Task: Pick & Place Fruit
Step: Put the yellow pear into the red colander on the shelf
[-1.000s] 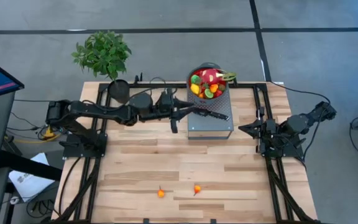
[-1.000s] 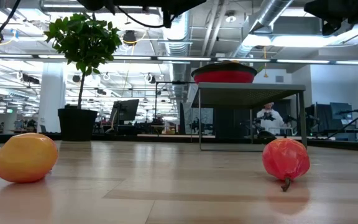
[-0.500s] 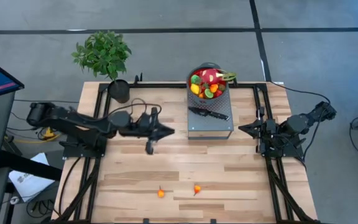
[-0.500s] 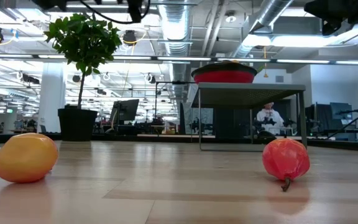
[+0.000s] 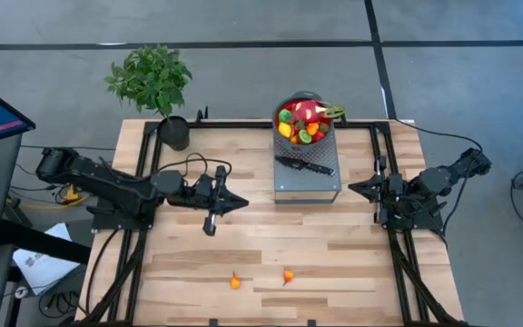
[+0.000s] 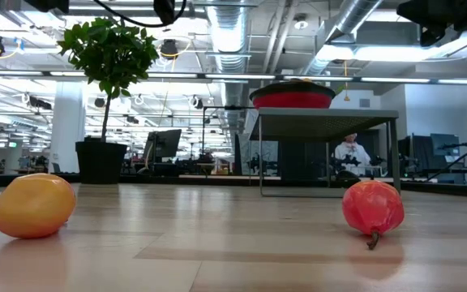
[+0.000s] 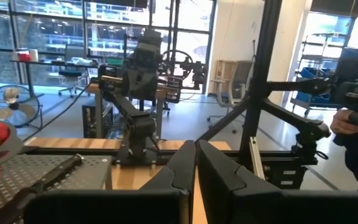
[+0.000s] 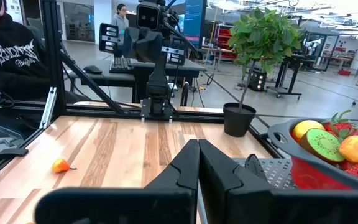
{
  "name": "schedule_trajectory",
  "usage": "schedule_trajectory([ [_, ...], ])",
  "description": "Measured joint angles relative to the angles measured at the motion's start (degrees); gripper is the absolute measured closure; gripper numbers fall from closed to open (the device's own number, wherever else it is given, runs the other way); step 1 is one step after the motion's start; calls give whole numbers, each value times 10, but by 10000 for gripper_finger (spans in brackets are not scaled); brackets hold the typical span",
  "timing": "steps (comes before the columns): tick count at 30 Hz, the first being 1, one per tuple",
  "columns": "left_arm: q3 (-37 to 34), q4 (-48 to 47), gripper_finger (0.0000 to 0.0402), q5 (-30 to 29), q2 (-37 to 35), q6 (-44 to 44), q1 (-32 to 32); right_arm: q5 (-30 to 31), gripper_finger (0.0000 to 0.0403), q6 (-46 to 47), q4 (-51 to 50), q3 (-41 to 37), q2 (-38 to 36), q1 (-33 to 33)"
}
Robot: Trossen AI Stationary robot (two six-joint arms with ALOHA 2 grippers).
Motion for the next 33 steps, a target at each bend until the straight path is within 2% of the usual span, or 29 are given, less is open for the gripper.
schedule_trajectory([
  [27, 0, 4, 392, 1, 0, 1, 2, 0, 403, 0, 0, 0, 0, 0],
  [33, 0, 8, 392, 2, 0, -93, -3, 0, 403, 0, 0, 0, 0, 0],
])
